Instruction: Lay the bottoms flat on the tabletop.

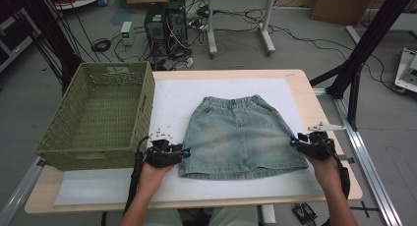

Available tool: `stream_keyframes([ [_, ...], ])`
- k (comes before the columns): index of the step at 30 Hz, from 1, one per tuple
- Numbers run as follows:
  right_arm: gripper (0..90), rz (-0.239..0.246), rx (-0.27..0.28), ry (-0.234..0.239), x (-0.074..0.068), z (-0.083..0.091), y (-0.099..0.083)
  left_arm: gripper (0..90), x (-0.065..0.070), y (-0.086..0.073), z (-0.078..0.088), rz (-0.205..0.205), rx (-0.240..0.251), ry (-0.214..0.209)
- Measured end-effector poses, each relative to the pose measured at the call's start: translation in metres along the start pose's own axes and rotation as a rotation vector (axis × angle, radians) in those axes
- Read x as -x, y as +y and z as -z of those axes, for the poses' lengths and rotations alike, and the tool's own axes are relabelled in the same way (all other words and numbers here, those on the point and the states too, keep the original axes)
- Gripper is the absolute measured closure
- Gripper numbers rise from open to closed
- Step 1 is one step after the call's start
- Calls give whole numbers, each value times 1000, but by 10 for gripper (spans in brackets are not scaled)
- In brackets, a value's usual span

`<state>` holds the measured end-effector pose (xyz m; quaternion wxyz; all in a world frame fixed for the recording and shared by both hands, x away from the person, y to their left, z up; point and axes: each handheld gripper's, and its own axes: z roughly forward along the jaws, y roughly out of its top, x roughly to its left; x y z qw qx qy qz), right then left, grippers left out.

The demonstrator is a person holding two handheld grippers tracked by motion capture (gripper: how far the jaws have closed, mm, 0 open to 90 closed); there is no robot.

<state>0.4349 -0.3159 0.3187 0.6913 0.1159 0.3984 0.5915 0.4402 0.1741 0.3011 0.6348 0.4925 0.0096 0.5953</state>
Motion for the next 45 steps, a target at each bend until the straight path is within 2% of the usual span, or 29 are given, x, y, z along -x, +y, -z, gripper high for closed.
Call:
stream_keyframes([
  [2,636,32,-25,-2,-5,-1,-5,561,1,-3,-2,4,-20,-11],
  [4,653,69,-60,-16,-9,-5,-9,563,3,-5,-4,-1,-13,-16],
  [6,666,70,-67,-22,-11,-10,-12,568,4,-5,-5,-3,-16,-17],
  [7,675,51,-55,-24,-12,-10,-13,593,5,-6,-6,-11,-16,-13],
  [9,717,36,-41,-27,-12,-11,-15,737,6,-6,-7,-21,-30,-14],
  [10,765,31,-34,-26,-11,-11,-16,784,7,-6,-7,-30,-36,-9],
  [11,852,32,-29,-32,-11,-11,-16,830,9,-6,-8,-39,-37,2],
  [12,887,40,-28,-40,-11,-11,-17,861,10,-6,-7,-48,-36,14],
  [15,900,33,-20,-24,-10,-9,-18,868,10,-6,-4,-58,-4,64],
  [16,900,34,-10,-18,-10,-6,-18,869,7,-5,-1,-49,8,78],
  [18,900,6,36,-8,-8,4,-17,869,2,-2,4,-27,20,54],
  [19,900,-4,45,-7,-8,9,-16,869,2,-2,5,-31,18,48],
  [22,900,5,15,-37,-9,10,-13,866,8,-3,2,-67,5,61],
  [23,900,11,-1,-48,-11,8,-13,855,8,-4,1,-70,0,52],
  [26,868,4,0,-49,-14,6,-16,691,5,-8,6,-58,4,30],
  [28,750,-5,17,-46,-14,8,-16,634,2,-11,14,-34,33,14],
  [30,681,-16,2,-39,-12,11,-17,608,1,-12,20,-25,43,4],
  [33,613,-13,-22,-38,-15,14,-20,591,0,-15,21,-18,27,-13],
  [36,609,12,-66,-75,-17,12,-25,588,3,-18,15,-14,-4,-29],
  [38,641,-9,-84,-77,-15,10,-29,588,6,-19,12,-22,-15,-27],
  [40,744,-34,-65,-35,-13,10,-33,623,8,-19,11,-31,-23,-15],
  [41,840,-25,-62,-33,-14,11,-33,724,9,-20,11,-41,-34,-9],
  [43,877,-3,-64,-34,-15,11,-33,850,9,-19,12,-64,-50,1],
  [45,880,-21,-63,-36,-8,14,-34,860,9,-17,13,-72,-66,-3],
])
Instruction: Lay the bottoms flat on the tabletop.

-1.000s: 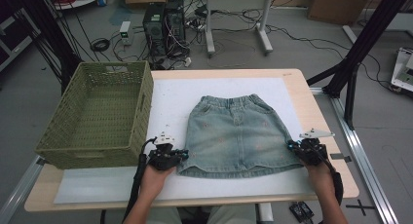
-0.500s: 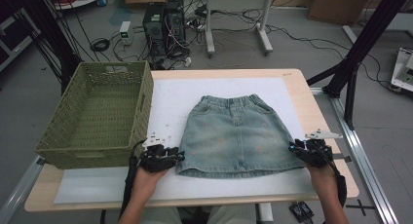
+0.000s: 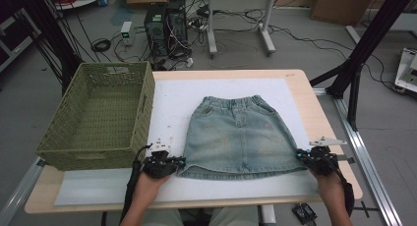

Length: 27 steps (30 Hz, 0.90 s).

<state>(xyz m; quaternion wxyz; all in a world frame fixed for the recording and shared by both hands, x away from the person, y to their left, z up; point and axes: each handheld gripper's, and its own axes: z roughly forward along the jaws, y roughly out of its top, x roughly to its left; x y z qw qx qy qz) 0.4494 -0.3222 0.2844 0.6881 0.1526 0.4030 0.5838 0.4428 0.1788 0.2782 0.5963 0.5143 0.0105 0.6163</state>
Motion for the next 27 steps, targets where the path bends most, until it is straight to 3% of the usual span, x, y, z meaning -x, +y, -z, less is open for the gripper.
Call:
stream_keyframes([
  [2,879,-39,20,21,8,3,-3,860,1,1,0,-20,-3,5],
  [4,869,-15,20,17,5,2,-5,851,1,0,1,-21,6,-2],
  [6,776,-5,26,7,2,2,-6,769,0,-2,4,-17,23,-2],
  [9,609,-52,63,7,2,5,-6,621,-4,0,11,3,78,-15],
  [13,541,-47,126,43,-7,11,-1,547,-4,8,16,7,167,-47],
  [18,525,-18,189,137,-31,16,10,486,-6,12,17,3,220,-59],
  [20,527,23,206,180,-48,16,15,465,-7,14,18,2,236,-49],
  [25,606,104,187,293,-86,5,23,381,-11,19,16,0,255,-26],
  [27,606,133,166,316,-98,-1,25,361,-12,22,16,-7,259,-18],
])
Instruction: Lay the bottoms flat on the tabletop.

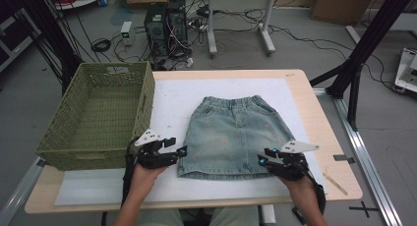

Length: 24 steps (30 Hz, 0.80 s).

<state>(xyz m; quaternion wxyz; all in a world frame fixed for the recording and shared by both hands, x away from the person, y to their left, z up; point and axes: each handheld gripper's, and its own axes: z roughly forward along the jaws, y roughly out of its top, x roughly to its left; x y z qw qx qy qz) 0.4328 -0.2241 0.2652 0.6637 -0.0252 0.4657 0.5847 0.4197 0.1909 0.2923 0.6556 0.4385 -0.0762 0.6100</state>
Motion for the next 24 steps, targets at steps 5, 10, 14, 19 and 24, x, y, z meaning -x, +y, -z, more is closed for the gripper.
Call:
stream_keyframes([
  [5,601,55,-52,39,-16,-21,3,360,-2,9,-1,-23,23,8],
  [10,640,89,-90,67,-23,-32,1,358,-1,10,-2,-42,32,19],
  [14,647,100,-106,52,-22,-36,0,357,-1,10,-4,-48,26,24],
  [19,669,106,-116,40,-25,-40,1,358,2,10,-4,-57,32,26],
  [24,851,109,-122,33,-27,-39,2,358,4,10,-8,-46,40,23],
])
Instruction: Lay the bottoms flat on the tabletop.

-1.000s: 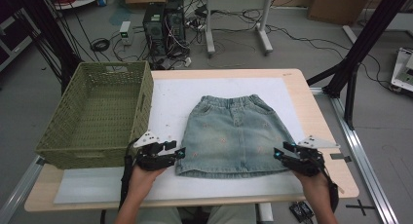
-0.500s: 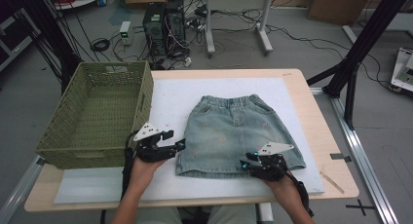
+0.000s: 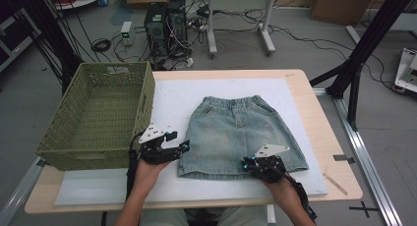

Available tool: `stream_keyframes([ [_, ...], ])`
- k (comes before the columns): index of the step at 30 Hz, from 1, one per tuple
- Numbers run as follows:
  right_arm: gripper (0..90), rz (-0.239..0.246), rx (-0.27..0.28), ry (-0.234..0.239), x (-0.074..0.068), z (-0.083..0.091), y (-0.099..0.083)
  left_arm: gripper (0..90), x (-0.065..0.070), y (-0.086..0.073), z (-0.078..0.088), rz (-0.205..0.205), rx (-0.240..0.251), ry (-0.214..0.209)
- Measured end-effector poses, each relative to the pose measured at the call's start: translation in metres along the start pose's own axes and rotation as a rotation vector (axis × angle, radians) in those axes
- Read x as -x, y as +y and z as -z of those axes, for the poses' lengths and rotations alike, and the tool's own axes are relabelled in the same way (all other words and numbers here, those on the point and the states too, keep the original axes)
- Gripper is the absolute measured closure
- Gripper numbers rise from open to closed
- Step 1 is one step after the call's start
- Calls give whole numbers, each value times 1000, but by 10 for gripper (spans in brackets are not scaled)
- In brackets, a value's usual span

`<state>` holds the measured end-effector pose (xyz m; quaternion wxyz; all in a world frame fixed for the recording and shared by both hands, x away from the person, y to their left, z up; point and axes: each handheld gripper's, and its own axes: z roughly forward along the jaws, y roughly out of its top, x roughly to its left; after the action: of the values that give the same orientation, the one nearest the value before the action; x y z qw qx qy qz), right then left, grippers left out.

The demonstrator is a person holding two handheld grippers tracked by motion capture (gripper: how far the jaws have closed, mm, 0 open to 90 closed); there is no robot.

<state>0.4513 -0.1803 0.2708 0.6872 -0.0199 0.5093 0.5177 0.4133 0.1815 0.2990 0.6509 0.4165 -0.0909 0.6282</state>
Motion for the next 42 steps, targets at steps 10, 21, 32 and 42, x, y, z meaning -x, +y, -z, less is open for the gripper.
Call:
stream_keyframes([
  [10,872,14,23,100,0,18,-6,362,3,-5,-4,5,-37,-9],
  [21,603,-33,69,85,7,27,-9,500,10,-16,-4,5,-81,-39],
  [32,563,-199,123,-276,75,84,-46,643,24,-33,-12,-38,-249,-7],
  [42,807,-228,-37,-348,94,79,-71,854,36,-39,-2,-107,-288,81],
])
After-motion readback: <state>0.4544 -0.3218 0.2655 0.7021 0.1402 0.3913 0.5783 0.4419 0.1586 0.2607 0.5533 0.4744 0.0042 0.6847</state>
